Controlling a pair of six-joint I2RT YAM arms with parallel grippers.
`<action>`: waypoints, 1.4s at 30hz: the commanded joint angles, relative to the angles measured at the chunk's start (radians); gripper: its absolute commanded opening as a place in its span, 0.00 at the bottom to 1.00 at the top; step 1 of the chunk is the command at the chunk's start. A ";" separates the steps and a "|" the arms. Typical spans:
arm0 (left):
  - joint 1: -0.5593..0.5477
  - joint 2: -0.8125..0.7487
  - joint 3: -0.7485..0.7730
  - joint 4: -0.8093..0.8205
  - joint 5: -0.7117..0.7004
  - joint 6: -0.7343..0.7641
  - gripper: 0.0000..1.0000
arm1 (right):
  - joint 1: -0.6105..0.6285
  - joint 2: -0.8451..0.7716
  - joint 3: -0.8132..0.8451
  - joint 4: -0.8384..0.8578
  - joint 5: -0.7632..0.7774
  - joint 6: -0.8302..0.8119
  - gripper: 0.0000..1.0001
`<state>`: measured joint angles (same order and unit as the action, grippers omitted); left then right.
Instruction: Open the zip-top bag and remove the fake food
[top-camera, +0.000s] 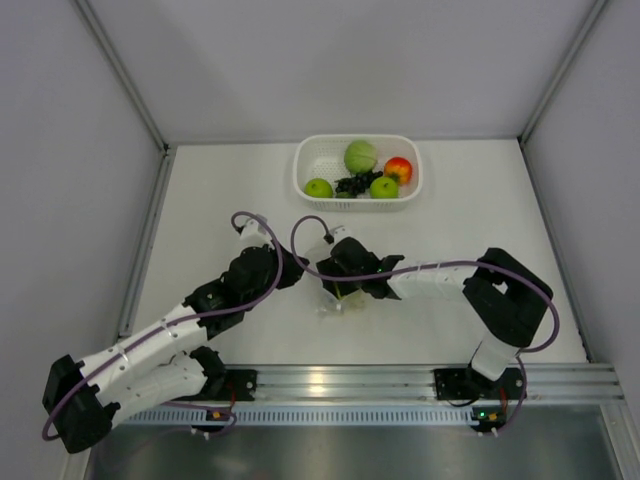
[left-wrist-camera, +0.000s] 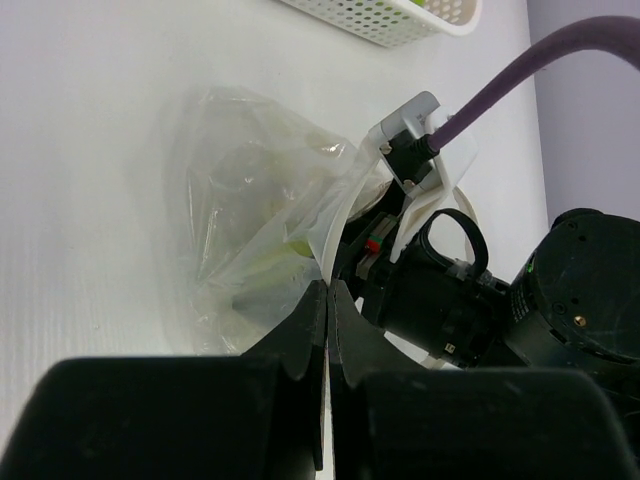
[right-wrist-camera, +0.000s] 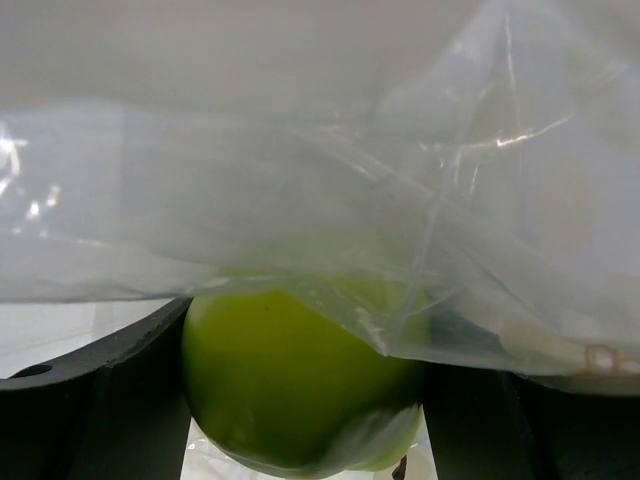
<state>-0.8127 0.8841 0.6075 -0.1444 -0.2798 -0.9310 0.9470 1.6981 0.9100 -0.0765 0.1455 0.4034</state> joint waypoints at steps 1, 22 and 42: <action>0.003 -0.010 0.031 0.071 -0.029 0.011 0.00 | 0.018 -0.078 -0.019 -0.049 0.046 -0.001 0.63; 0.003 -0.039 0.026 0.051 -0.054 0.064 0.00 | 0.033 -0.166 0.125 -0.241 0.207 0.031 0.62; 0.003 -0.059 0.043 -0.063 -0.145 0.092 0.00 | -0.007 0.003 0.102 -0.183 0.126 0.075 0.75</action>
<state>-0.8143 0.8135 0.6224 -0.2413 -0.4084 -0.8562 0.9569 1.6939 1.0389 -0.2749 0.3134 0.4911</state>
